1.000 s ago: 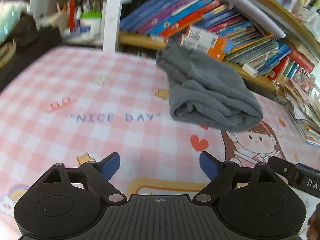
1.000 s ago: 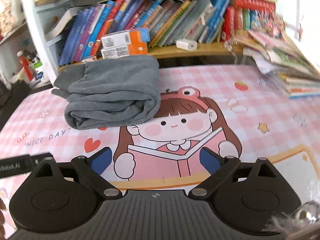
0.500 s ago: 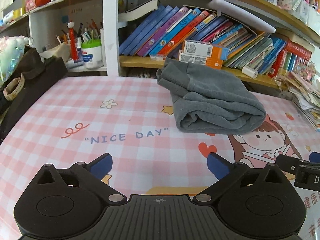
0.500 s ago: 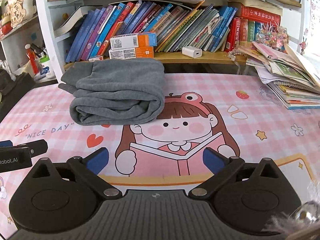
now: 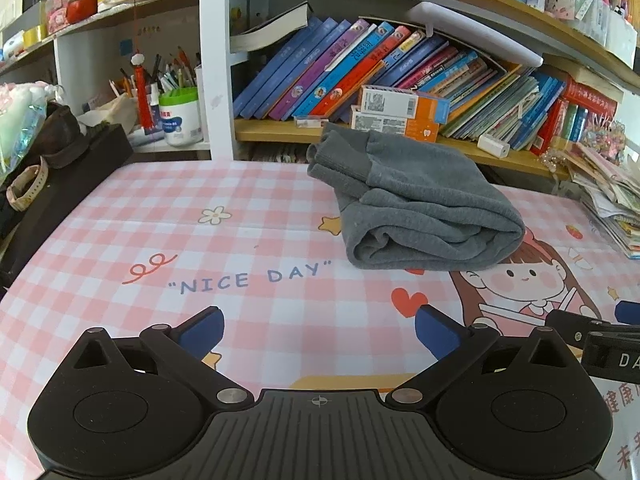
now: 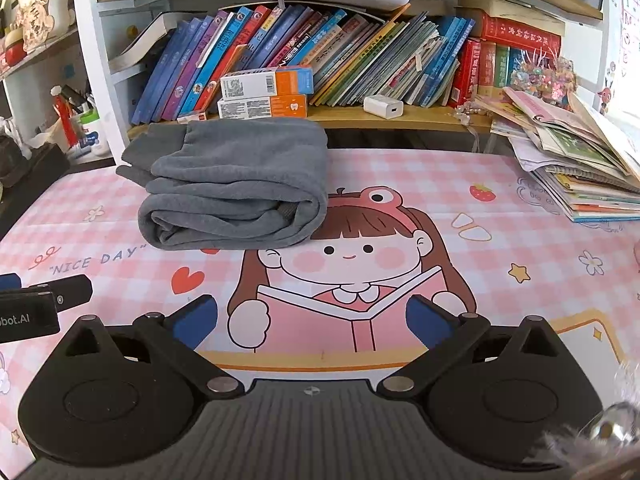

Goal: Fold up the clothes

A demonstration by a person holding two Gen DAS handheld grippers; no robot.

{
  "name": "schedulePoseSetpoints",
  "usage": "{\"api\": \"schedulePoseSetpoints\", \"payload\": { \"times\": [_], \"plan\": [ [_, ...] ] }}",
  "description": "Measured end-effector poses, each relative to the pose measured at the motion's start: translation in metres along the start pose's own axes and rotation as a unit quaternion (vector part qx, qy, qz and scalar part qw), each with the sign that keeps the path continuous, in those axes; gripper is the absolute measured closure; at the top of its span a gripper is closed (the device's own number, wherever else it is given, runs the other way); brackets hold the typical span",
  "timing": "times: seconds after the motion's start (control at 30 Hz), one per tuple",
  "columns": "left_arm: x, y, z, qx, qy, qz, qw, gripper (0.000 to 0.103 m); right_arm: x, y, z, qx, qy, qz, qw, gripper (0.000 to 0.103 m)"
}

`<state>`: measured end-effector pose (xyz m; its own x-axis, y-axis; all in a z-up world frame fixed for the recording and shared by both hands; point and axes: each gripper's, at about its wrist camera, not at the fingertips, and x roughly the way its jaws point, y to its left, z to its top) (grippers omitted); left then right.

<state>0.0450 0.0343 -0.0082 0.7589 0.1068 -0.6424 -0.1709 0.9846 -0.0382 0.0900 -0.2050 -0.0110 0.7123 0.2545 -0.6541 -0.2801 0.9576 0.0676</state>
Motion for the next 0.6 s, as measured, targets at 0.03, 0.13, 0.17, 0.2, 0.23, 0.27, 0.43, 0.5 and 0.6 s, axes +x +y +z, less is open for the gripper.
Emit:
{"api": "schedulePoseSetpoints", "payload": {
  "times": [0.03,0.13,0.17,0.2,0.23,0.27,0.43,0.5,0.6],
  "plan": [
    [-0.0004,-0.0001,0.0004,0.0,-0.001,-0.001,1.0,0.0,0.0001,0.0,0.0,0.0,0.0,0.0,1.0,0.001],
    [-0.001,-0.0005,0.001,0.0,-0.003,-0.001,1.0,0.0,0.0002,0.0001,-0.0001,-0.001,0.001,-0.001,1.0,0.0],
    [-0.0012,-0.0007,0.0012,0.0,-0.004,-0.001,1.0,0.0,0.0002,0.0002,-0.0001,-0.002,0.001,-0.001,1.0,0.0],
    [-0.0013,-0.0008,0.0014,0.0,-0.004,-0.001,1.0,0.0,0.0002,0.0003,-0.0002,-0.002,0.002,-0.001,1.0,0.0],
    [-0.0013,-0.0006,0.0015,-0.001,-0.004,-0.001,1.0,0.0,0.0003,0.0004,-0.0002,-0.003,0.003,0.0,1.0,0.0],
    [-0.0011,-0.0001,0.0015,-0.002,-0.003,-0.001,1.0,0.0,0.0003,0.0005,-0.0004,-0.003,0.003,0.0,1.0,0.0],
    [-0.0017,0.0012,0.0018,-0.007,-0.004,-0.002,1.0,0.0,0.0004,0.0011,-0.0013,-0.005,0.006,0.001,1.0,0.0],
    [-0.0021,0.0009,0.0017,-0.006,-0.006,-0.002,1.0,0.0,0.0005,0.0011,-0.0011,-0.005,0.006,0.001,1.0,0.0],
    [-0.0025,0.0,0.0015,-0.003,-0.007,-0.004,1.0,0.0,0.0001,0.001,-0.0012,-0.005,0.006,0.001,1.0,0.0]
  ]
}}
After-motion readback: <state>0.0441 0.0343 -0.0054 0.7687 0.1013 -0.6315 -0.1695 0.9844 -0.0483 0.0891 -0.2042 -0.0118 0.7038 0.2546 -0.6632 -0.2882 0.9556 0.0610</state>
